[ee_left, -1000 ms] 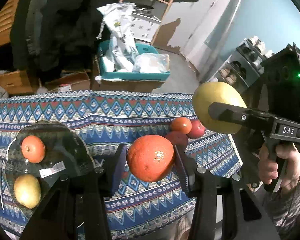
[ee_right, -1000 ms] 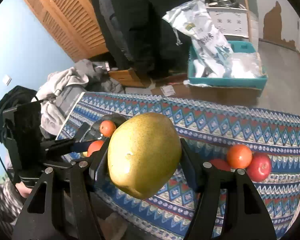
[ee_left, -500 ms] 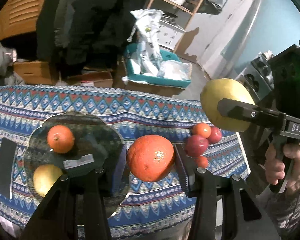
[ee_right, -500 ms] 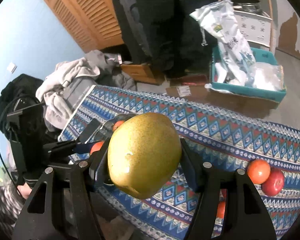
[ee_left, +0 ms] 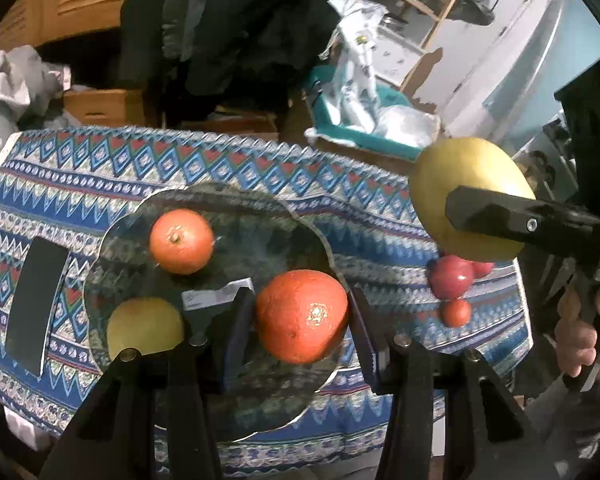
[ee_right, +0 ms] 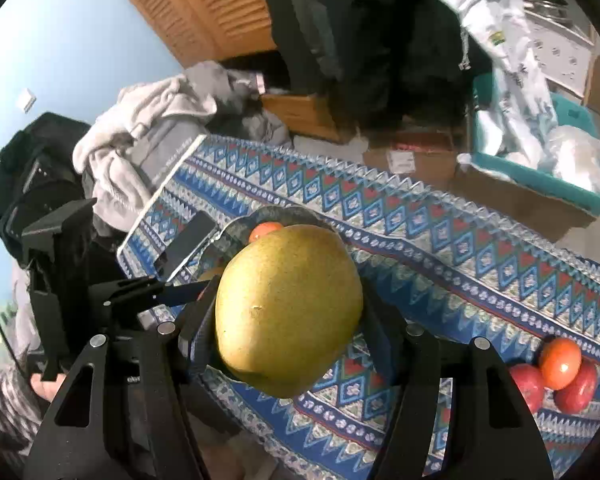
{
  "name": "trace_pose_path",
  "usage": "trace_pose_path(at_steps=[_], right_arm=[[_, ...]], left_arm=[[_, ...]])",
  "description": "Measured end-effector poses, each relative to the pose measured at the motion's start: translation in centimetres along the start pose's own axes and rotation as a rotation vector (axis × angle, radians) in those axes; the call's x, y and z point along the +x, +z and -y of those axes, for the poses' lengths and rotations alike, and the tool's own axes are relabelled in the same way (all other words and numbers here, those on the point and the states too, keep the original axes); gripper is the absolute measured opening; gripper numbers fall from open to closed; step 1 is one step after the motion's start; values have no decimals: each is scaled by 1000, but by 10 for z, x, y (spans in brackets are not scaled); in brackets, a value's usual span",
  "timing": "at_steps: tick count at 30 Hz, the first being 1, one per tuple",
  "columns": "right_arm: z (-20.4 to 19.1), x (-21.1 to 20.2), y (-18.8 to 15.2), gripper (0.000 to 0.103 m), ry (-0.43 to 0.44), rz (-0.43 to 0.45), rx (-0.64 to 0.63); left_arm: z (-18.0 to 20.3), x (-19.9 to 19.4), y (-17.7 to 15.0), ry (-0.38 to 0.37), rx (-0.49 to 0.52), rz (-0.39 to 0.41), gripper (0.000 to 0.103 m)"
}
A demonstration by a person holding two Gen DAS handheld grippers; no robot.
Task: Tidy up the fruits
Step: 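Carry the orange with the left tool while the right tool carries the mango over the glass bowl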
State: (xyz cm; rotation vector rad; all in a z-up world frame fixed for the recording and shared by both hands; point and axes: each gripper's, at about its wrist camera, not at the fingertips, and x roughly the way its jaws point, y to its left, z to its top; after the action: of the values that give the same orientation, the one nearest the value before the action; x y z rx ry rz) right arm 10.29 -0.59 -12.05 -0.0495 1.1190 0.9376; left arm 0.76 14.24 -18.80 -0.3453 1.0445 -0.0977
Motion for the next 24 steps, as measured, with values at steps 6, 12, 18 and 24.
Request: trace_pose_path(at_steps=[6, 12, 18, 24], right_arm=[[-6, 39, -1, 64, -11, -62, -33], [-6, 77, -9, 64, -31, -140, -43], [-8, 99, -16, 64, -31, -185, -43], [-8, 115, -23, 64, -50, -223, -50]], left_arm=[[-14, 17, -14, 51, -2, -58, 49], [-32, 26, -24, 78, -30, -98, 49], [-35, 34, -32, 88, -25, -132, 49], [-37, 45, -40, 90, -37, -181, 49]])
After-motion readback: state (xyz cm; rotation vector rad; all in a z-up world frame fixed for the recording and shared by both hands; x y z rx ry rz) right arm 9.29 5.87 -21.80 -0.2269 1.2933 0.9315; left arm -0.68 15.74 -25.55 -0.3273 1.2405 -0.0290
